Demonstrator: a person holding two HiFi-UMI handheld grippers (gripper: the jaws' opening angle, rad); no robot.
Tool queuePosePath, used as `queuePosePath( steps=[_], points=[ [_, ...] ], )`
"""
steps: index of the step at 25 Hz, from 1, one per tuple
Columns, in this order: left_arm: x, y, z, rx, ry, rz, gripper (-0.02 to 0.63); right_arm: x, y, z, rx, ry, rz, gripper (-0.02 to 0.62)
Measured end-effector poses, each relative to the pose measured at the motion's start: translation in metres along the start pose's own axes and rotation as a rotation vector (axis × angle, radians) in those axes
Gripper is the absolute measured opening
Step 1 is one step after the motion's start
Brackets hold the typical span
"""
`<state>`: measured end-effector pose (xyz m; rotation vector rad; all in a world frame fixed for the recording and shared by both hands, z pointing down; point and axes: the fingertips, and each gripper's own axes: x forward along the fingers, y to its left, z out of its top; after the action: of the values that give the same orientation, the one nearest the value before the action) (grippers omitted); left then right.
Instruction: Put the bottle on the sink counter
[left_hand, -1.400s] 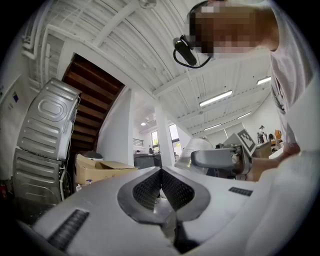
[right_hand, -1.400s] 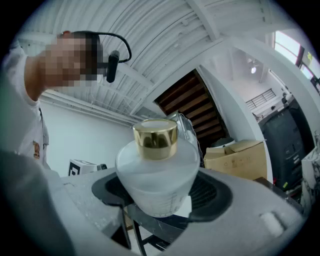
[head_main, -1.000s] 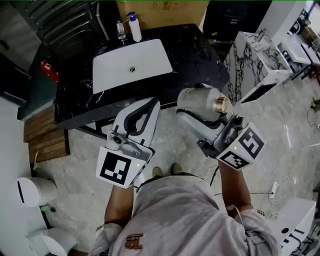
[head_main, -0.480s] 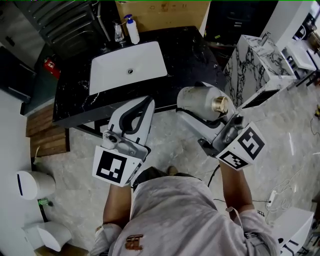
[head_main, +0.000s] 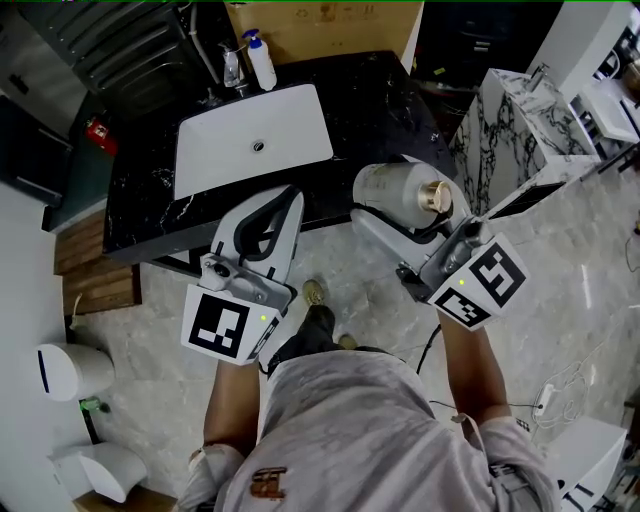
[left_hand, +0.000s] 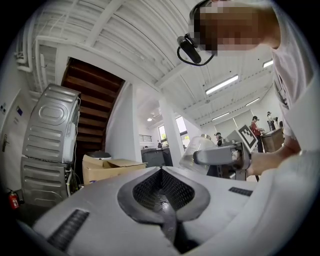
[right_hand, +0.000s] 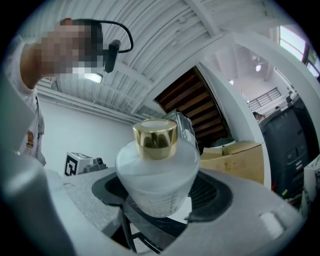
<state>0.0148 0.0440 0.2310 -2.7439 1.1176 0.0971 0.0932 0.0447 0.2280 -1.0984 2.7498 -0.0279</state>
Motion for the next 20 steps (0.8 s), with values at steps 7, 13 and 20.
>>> queuePosePath(
  steps=[7, 13, 20],
  points=[
    [0.037, 0.057, -0.024, -0.018, -0.009, -0.005, 0.002, 0.052, -0.049, -0.016, -0.014, 0.042, -0.046, 0.333],
    [0.078, 0.124, -0.05, -0.046, 0.008, -0.032, 0.002, 0.116, -0.098, -0.034, -0.037, 0.097, -0.095, 0.333],
    [0.117, 0.177, -0.081, -0.062, 0.041, -0.09, 0.002, 0.17, -0.149, -0.055, -0.075, 0.173, -0.163, 0.333]
  ],
)
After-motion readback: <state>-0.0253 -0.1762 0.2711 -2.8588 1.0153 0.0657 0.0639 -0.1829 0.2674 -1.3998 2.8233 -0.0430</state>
